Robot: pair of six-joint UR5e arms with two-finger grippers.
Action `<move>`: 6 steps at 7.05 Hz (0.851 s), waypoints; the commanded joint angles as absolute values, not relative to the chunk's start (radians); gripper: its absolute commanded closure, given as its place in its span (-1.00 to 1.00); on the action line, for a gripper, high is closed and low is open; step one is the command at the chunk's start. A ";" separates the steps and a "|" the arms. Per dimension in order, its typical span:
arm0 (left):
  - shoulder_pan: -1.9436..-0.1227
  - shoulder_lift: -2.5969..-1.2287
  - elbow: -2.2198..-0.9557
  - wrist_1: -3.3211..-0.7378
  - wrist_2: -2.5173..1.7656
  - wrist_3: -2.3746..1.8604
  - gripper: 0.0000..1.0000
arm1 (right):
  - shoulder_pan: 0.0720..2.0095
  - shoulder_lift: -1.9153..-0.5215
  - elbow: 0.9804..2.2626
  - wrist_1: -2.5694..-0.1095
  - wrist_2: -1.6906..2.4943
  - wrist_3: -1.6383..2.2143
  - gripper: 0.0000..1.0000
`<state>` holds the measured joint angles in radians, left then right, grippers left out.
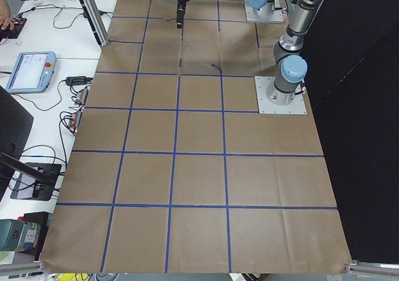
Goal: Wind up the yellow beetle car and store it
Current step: 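Lower the held car into the light blue bin with the right gripper, then open the right gripper to release the car inside the bin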
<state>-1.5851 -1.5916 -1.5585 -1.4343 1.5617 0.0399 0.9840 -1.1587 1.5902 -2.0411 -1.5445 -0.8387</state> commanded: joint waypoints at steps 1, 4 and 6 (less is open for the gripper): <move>-1.585 -1.592 -1.559 -1.434 1.563 0.040 -0.98 | 0.983 -1.147 1.635 -2.052 -1.563 -0.529 0.43; -1.585 -1.589 -1.559 -1.434 1.562 0.040 -0.98 | 0.983 -1.146 1.721 -2.115 -1.563 -0.431 0.41; -1.585 -1.591 -1.559 -1.434 1.562 0.040 -0.98 | 0.982 -1.146 1.724 -2.118 -1.566 -0.445 0.32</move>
<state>-1.5846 -1.5905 -1.5592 -1.4342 1.5618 0.0399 0.9828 -1.1467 1.7190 -2.1113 -1.5643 -0.4384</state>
